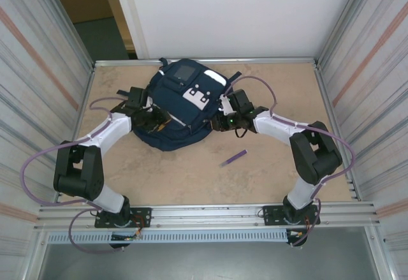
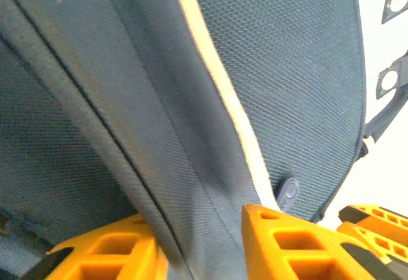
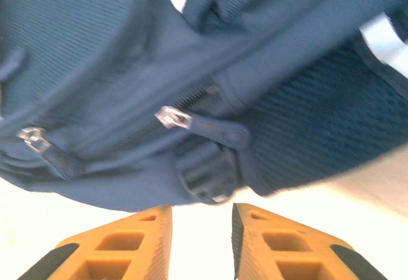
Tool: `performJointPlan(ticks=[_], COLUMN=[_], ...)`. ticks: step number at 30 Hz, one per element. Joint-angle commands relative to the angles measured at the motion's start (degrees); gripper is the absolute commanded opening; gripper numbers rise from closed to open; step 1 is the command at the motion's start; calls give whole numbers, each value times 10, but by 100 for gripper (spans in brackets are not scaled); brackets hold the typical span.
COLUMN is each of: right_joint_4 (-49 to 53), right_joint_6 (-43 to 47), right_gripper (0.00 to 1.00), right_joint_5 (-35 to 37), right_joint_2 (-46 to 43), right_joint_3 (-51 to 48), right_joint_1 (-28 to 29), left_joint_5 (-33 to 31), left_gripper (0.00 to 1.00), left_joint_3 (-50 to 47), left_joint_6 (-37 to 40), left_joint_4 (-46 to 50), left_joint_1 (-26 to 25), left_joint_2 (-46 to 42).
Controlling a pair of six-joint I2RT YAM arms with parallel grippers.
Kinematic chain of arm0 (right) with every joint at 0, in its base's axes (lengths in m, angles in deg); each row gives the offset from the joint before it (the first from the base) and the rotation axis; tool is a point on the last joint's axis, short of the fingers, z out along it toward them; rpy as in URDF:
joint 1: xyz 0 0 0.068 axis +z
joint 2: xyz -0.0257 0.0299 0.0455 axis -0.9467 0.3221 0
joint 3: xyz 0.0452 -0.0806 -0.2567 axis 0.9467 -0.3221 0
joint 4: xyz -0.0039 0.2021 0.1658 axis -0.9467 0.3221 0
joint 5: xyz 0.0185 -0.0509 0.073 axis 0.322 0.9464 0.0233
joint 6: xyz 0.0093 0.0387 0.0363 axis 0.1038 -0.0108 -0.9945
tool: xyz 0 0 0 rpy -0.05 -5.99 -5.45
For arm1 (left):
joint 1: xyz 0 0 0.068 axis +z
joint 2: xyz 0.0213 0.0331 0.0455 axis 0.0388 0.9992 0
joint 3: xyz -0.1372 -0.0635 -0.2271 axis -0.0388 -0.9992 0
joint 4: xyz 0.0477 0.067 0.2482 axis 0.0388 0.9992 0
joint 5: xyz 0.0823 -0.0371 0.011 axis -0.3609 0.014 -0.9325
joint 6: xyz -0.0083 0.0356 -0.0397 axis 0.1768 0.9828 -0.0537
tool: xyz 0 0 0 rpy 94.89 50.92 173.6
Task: Pack the student bag
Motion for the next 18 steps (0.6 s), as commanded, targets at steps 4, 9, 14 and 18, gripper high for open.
performJointPlan(ticks=[4, 9, 14, 18], right_joint_4=[116, 192, 247, 197], right_joint_6=[10, -13, -96, -101], right_gripper=[39, 50, 69, 66], right_joint_5=[115, 248, 373, 201], right_joint_2=[-90, -159, -219, -248], right_joint_3=[-17, -16, -14, -40], right_joint_1=[-3, -4, -22, -58], left_joint_5=[-40, -47, -36, -37], left_gripper=[43, 46, 48, 49], left_joint_3=[55, 81, 91, 94], left_joint_6=[71, 128, 222, 266], left_joint_4=[21, 17, -14, -14], left_joint_1=[-1, -4, -28, -49], left_joint_2=[-46, -52, -50, -48])
